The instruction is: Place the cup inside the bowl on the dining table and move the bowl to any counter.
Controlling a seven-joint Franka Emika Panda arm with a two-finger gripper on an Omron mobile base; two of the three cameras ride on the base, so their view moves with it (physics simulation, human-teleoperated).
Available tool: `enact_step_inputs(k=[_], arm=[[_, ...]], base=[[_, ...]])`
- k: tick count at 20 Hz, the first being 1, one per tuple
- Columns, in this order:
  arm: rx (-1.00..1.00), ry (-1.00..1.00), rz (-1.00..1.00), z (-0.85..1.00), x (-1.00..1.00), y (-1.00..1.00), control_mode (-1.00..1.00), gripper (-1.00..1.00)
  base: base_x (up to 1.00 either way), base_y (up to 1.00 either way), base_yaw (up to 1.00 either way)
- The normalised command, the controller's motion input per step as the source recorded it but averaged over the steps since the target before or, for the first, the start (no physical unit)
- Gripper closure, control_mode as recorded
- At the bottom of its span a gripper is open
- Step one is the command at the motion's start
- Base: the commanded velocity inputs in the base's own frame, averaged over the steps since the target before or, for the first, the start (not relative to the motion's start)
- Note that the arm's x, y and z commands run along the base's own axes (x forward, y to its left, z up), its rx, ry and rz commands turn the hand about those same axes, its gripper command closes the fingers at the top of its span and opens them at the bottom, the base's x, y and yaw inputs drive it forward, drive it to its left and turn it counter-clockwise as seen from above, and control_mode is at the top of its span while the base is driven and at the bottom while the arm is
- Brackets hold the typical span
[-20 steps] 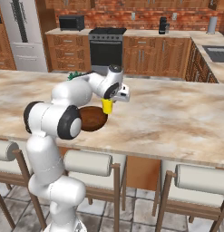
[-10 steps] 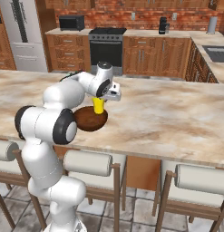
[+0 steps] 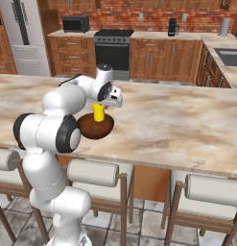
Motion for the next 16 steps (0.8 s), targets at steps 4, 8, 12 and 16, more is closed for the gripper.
enact_step_inputs(k=[4,8,12,16], arm=[[0.0,0.0,0.0,0.0,0.0,0.28,-1.0,1.0],[0.0,0.0,0.0,0.0,0.0,0.14,-1.0,1.0],[0.0,0.0,0.0,-0.01,0.0,0.14,-1.0,1.0],[0.0,0.0,0.0,-0.04,0.0,0.04,-1.0,1.0]], base=[[0.0,0.0,0.0],[0.0,0.0,0.0],[0.0,0.0,0.0],[0.0,0.0,0.0]])
